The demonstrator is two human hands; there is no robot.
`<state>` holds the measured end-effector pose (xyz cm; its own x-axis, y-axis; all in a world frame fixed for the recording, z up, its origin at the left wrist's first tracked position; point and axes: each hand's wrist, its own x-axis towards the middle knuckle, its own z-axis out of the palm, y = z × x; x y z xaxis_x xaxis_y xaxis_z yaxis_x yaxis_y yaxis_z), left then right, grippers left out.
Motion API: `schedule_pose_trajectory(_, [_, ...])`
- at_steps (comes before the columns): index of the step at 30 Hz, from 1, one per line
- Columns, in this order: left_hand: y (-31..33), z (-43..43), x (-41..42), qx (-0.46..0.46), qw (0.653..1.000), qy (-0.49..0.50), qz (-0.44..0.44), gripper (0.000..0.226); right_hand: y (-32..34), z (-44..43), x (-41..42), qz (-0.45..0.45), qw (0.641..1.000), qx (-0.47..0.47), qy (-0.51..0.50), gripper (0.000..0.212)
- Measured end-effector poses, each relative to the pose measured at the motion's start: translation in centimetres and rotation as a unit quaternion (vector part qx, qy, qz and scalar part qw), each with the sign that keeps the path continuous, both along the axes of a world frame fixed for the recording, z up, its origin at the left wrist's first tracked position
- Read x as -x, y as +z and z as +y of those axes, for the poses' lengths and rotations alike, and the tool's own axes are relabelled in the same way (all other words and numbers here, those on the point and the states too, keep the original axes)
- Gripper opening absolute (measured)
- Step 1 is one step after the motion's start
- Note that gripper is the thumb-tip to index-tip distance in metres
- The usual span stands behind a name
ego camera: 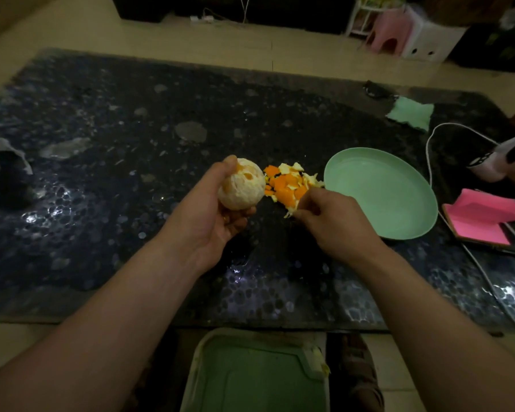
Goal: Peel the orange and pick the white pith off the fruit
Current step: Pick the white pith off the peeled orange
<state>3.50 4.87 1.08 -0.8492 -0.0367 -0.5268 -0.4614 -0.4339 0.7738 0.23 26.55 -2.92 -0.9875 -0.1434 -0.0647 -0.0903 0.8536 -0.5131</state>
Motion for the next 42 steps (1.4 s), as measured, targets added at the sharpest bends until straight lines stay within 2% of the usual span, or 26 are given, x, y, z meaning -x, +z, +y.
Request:
schedule_pose_trajectory(3, [0.0,0.2,-0.1,-0.002,1.0,-0.006,0.006,0.045,0.8,-0.3,-0.2,0.024,1.0,-0.014,0.004,0.017])
schedule_pose_trajectory(5, [-0.1,0.4,-0.1,-0.006,1.0,-0.015,0.013,0.042,2.2,-0.9,-0.7,0.019,0.995,0.089,-0.028,0.01])
schedule_pose_trajectory(8, [0.0,0.7,-0.3,-0.014,0.999,-0.035,0.039,0.039,4.6,-2.4,-2.0,-0.029,0.957,0.286,-0.038,0.014])
schedule_pose_trajectory(10, [0.0,1.0,-0.4,-0.028,0.997,-0.046,0.056,0.037,5.5,-3.1,-3.0,-0.045,0.943,0.327,-0.033,0.017])
schedule_pose_trajectory(15, [0.2,1.1,-0.6,-0.03,0.993,-0.058,0.094,0.042,5.5,-3.0,-3.8,-0.03,0.952,0.301,-0.04,0.017])
schedule_pose_trajectory(19, [0.3,1.3,-0.7,0.007,0.99,-0.052,0.128,0.038,5.3,-2.6,-3.6,-0.009,0.965,0.26,-0.032,0.013])
schedule_pose_trajectory(25, [-0.2,1.7,-0.7,0.09,0.978,-0.041,0.184,0.059,4.8,-2.8,-3.6,0.057,0.985,0.157,-0.036,0.014])
schedule_pose_trajectory(28, [-0.6,1.9,-0.8,0.11,0.974,-0.031,0.195,0.052,4.5,-3.1,-3.5,0.081,0.986,0.138,-0.042,0.015])
schedule_pose_trajectory(30, [-0.5,1.9,-0.7,0.098,0.977,-0.027,0.187,0.043,4.6,-3.2,-3.5,0.085,0.983,0.155,-0.045,0.016])
schedule_pose_trajectory(33, [-0.3,1.7,-0.7,0.063,0.983,-0.036,0.169,0.046,4.8,-3.1,-3.5,0.07,0.974,0.209,-0.054,0.017])
schedule_pose_trajectory(39, [0.0,1.2,-0.5,-0.018,0.991,-0.031,0.127,0.035,5.2,-2.6,-3.4,0.023,0.948,0.31,-0.07,0.015])
schedule_pose_trajectory(42, [0.2,0.8,-0.4,-0.024,0.992,-0.025,0.124,0.042,5.6,-2.4,-3.2,-0.013,0.937,0.339,-0.08,0.015])
